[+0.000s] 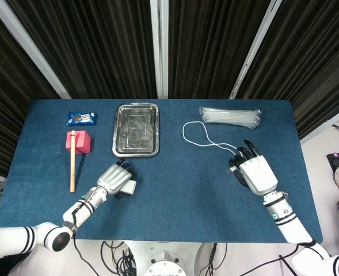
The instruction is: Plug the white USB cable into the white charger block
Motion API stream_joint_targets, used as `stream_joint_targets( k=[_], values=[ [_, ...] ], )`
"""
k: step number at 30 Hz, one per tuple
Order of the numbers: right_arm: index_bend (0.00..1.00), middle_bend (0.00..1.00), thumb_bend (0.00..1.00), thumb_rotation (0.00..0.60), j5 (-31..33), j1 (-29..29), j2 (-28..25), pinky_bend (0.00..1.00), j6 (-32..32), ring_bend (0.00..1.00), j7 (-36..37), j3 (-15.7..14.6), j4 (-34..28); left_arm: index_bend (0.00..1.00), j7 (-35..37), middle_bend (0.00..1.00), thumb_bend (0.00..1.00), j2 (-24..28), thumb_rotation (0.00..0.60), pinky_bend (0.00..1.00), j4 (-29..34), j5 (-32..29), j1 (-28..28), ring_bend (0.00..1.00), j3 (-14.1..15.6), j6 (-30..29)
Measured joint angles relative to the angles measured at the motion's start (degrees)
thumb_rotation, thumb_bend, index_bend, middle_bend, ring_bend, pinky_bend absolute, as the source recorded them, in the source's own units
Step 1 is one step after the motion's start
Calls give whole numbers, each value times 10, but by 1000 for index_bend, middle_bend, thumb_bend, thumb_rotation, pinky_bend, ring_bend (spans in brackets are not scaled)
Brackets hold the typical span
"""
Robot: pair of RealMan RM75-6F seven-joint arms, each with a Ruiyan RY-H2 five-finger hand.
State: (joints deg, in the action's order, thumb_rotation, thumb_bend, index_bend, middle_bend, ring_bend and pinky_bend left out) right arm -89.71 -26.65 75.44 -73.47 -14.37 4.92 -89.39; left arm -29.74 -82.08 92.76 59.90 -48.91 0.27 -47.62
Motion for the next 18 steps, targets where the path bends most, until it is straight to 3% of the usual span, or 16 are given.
stream_joint_targets(
  k=[5,10,18],
  values=[
    [535,489,423,600,1,1,0,112,1,235,-4,0,-3,381,11,355,182,-4,600,82,-8,7,3,187,-1,-1],
    [538,489,423,600,-1,2,1,113,-1,235,-8,0,-7,471,38,447,246,-7,600,126,-9,17,9,269,-5,-4],
    [546,489,424,600,-2,4,-2,117,-5,236,-12,4,-14,487,63,473,278,-5,600,144,1,5,20,308,-26,-23]
  ],
)
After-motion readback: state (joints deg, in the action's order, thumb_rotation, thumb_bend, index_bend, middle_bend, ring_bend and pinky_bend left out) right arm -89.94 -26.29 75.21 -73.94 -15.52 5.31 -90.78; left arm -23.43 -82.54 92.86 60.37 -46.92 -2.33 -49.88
